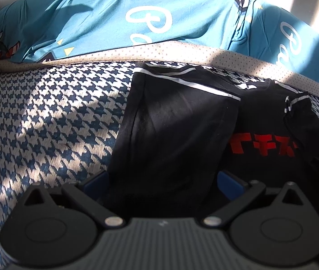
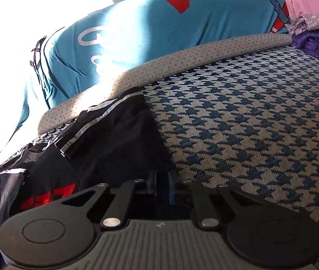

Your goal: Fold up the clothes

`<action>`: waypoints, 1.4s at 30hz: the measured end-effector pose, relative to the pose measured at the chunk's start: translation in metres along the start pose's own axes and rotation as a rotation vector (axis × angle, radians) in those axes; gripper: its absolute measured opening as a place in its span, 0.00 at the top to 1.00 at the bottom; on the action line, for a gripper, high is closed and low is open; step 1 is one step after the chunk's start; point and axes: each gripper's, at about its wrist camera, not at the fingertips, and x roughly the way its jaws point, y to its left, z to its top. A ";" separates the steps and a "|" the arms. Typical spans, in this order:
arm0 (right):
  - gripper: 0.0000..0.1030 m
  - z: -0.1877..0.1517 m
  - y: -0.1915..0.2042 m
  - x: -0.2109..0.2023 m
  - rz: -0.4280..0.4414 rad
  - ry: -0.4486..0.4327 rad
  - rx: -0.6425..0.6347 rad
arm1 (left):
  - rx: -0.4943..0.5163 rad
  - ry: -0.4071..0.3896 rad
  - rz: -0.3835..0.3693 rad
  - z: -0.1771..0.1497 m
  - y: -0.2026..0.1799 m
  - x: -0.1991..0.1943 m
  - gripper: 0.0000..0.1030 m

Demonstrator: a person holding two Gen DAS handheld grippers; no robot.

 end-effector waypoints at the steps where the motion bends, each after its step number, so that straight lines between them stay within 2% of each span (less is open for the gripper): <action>1: 0.92 0.000 0.002 -0.002 0.003 -0.007 -0.006 | -0.003 0.001 0.000 0.000 0.001 0.000 0.00; 9: 0.93 0.003 0.032 -0.027 0.098 -0.086 -0.136 | -0.005 0.004 0.005 0.001 0.001 0.002 0.00; 11: 0.93 0.001 0.045 -0.027 0.090 -0.102 -0.215 | 0.000 0.005 0.009 0.000 0.000 0.003 0.00; 12: 0.93 0.000 0.047 -0.026 0.085 -0.098 -0.215 | 0.002 0.006 0.010 0.000 0.000 0.003 0.00; 14: 0.93 0.000 0.048 -0.022 0.074 -0.086 -0.199 | 0.004 0.006 0.009 0.000 0.000 0.003 0.00; 18: 0.93 0.006 0.028 -0.012 0.028 -0.039 -0.081 | 0.001 0.008 0.005 0.000 0.001 0.003 0.00; 26: 0.91 0.010 -0.012 -0.003 0.109 0.025 0.108 | 0.000 0.013 0.004 0.001 0.001 0.004 0.00; 30: 0.82 0.012 -0.025 0.001 0.128 0.036 0.157 | 0.002 0.016 0.005 0.001 0.001 0.005 0.00; 33: 0.81 0.012 -0.026 0.002 0.149 0.021 0.153 | -0.001 0.016 0.003 0.001 0.001 0.005 0.00; 35: 0.73 0.012 -0.026 0.003 0.168 0.012 0.162 | -0.002 0.016 0.003 0.001 0.002 0.005 0.00; 37: 0.70 0.013 -0.025 0.004 0.182 0.003 0.181 | -0.001 0.016 0.002 0.001 0.002 0.005 0.00; 40: 0.69 0.012 -0.019 0.006 0.211 -0.003 0.172 | -0.002 0.017 0.000 0.001 0.002 0.004 0.00; 42: 0.73 0.011 -0.013 0.007 0.197 -0.018 0.147 | -0.005 0.018 -0.002 0.001 0.003 0.004 0.00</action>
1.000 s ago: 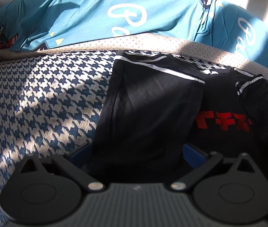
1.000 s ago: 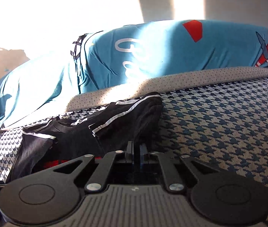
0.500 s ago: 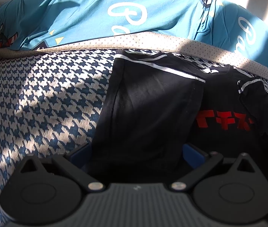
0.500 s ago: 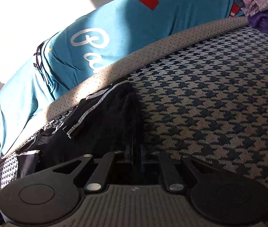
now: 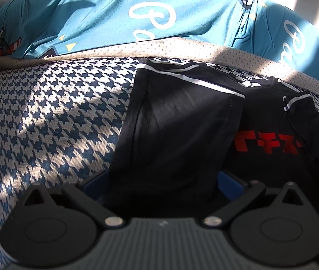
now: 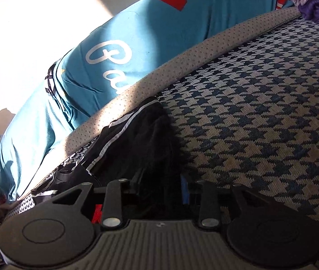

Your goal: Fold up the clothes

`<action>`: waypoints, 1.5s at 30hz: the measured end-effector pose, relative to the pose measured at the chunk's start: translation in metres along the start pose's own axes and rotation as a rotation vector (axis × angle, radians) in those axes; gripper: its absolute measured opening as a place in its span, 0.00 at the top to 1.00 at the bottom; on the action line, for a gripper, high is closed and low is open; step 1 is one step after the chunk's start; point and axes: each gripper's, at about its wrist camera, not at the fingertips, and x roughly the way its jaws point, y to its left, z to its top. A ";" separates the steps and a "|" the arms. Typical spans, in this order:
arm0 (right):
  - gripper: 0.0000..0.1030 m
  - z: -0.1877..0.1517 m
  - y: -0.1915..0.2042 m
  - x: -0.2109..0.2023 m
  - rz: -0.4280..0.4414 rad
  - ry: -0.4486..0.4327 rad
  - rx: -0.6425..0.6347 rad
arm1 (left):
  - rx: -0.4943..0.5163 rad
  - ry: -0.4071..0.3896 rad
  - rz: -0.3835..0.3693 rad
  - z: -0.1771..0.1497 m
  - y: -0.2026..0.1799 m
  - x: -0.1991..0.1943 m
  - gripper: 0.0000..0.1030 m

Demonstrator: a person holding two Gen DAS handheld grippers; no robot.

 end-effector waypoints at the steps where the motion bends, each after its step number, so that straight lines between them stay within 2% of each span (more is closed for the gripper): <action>1: 0.82 -0.001 0.002 0.001 -0.004 -0.003 -0.006 | -0.001 0.000 -0.002 0.000 0.000 0.000 0.00; 5: 0.89 -0.002 0.002 0.002 -0.005 -0.015 0.030 | -0.002 0.000 -0.004 -0.001 0.003 -0.004 0.00; 9: 0.90 -0.002 0.022 -0.007 -0.037 -0.058 -0.018 | -0.011 -0.002 0.002 -0.001 0.010 -0.008 0.00; 17: 0.90 -0.017 0.095 -0.024 -0.095 -0.174 -0.291 | -0.031 -0.003 0.006 -0.002 0.026 -0.016 0.00; 23: 0.90 -0.032 0.145 -0.029 -0.045 -0.229 -0.428 | -0.071 -0.008 -0.001 0.001 0.042 -0.022 0.00; 28: 0.90 -0.049 0.186 -0.028 0.037 -0.250 -0.508 | -0.136 -0.006 0.003 0.003 0.063 -0.026 0.00; 33: 0.90 -0.074 0.219 -0.013 0.126 -0.216 -0.550 | -0.192 -0.004 0.029 0.004 0.087 -0.028 0.00; 37: 0.90 -0.107 0.244 0.002 0.203 -0.162 -0.637 | -0.219 0.013 0.048 0.001 0.105 -0.026 0.00; 42: 0.91 -0.142 0.256 0.024 0.207 -0.095 -0.712 | -0.249 0.042 0.081 -0.003 0.123 -0.023 0.00; 45: 0.91 -0.145 0.258 0.025 0.205 -0.100 -0.723 | -0.292 0.049 0.055 -0.003 0.132 -0.024 0.00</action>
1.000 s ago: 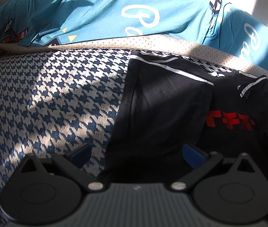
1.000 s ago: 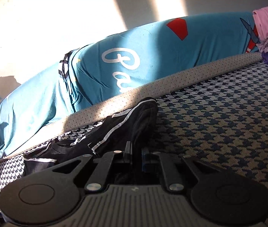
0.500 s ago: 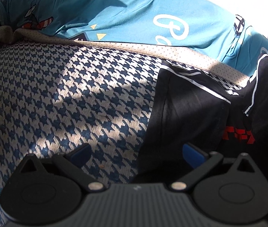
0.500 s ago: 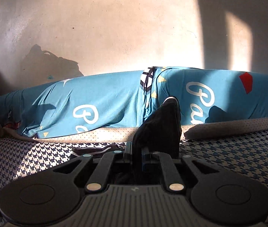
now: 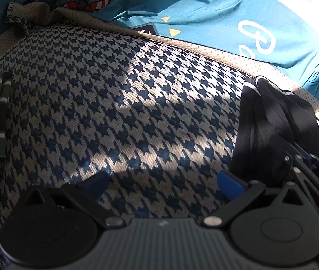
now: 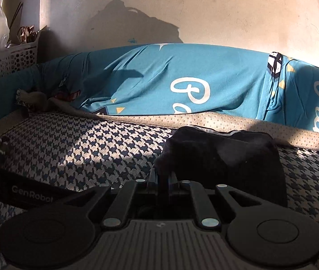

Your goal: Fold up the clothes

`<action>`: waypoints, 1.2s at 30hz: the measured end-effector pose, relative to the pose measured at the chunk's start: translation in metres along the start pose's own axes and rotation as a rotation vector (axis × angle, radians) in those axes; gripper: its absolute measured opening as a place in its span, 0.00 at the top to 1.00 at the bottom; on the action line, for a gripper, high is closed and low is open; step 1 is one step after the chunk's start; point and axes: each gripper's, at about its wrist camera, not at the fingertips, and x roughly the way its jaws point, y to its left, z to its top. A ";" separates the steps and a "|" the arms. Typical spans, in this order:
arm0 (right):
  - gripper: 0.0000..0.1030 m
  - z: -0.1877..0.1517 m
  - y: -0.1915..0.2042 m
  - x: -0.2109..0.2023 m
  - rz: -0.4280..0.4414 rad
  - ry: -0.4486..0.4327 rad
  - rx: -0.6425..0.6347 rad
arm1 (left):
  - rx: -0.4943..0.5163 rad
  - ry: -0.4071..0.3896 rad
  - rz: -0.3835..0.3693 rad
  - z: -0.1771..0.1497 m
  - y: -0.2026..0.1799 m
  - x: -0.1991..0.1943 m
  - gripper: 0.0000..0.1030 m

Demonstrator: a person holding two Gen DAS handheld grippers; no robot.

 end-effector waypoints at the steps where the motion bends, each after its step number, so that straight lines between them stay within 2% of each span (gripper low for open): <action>1: 0.91 0.001 -0.001 -0.001 0.005 -0.005 0.003 | -0.010 -0.003 0.001 0.001 0.002 -0.001 0.00; 6: 0.91 0.003 -0.001 -0.004 0.036 -0.019 0.001 | -0.027 -0.021 0.026 0.003 0.005 -0.003 0.00; 9: 0.90 -0.001 0.000 0.001 0.058 0.007 0.006 | -0.031 -0.024 0.035 0.004 0.006 -0.003 0.00; 15: 0.78 0.000 -0.003 0.001 0.111 0.057 0.011 | -0.052 -0.023 0.058 0.005 0.010 -0.002 0.00; 17: 0.67 0.001 -0.005 -0.005 0.125 0.064 0.012 | -0.066 -0.031 0.051 0.008 0.012 -0.004 0.00; 23: 0.66 0.006 -0.017 -0.030 0.147 0.060 0.014 | -0.057 -0.064 0.027 0.010 0.004 -0.013 0.00; 27: 0.66 0.008 -0.033 -0.041 0.111 0.053 0.034 | -0.028 -0.081 -0.012 0.009 -0.010 -0.016 0.00; 30: 0.66 0.011 -0.046 -0.039 0.043 0.053 0.053 | 0.000 -0.097 -0.040 0.009 -0.024 -0.019 0.00; 36: 0.66 0.012 -0.077 -0.034 -0.066 0.072 0.127 | 0.114 -0.145 -0.071 0.006 -0.059 -0.022 0.00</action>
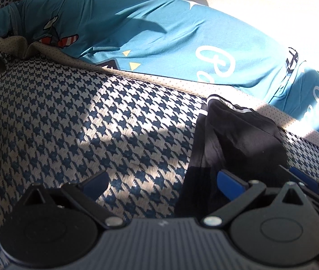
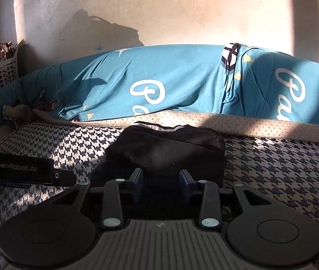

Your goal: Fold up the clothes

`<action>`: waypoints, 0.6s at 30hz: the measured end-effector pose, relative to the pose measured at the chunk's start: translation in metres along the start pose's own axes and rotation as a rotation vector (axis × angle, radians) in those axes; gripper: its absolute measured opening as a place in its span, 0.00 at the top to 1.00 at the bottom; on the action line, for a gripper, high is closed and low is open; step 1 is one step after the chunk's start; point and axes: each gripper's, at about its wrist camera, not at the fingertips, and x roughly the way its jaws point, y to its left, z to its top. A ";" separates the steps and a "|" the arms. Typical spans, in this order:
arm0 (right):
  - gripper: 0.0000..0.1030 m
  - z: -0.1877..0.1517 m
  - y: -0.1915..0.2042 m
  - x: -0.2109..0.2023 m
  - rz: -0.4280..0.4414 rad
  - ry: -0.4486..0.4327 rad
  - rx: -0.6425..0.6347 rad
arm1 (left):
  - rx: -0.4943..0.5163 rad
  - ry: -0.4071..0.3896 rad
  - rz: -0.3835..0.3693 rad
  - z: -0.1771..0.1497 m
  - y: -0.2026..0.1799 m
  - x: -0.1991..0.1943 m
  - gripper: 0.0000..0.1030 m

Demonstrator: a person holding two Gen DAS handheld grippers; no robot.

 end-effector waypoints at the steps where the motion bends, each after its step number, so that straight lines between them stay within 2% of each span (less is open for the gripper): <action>1: 0.66 0.000 -0.004 0.001 -0.014 0.005 0.009 | 0.020 -0.009 -0.005 0.000 -0.005 0.000 0.00; 7: 0.66 -0.004 -0.026 0.008 -0.104 0.044 0.074 | 0.122 -0.063 -0.060 -0.004 -0.033 0.002 0.00; 12: 0.66 -0.005 -0.040 0.009 -0.106 0.045 0.121 | 0.222 -0.114 -0.118 -0.010 -0.057 0.000 0.00; 15: 0.66 -0.003 -0.048 0.010 -0.093 0.040 0.153 | 0.267 -0.115 -0.145 -0.015 -0.070 0.003 0.00; 18: 0.66 0.001 -0.055 0.014 -0.109 0.031 0.163 | 0.275 -0.080 -0.154 -0.018 -0.074 0.012 0.00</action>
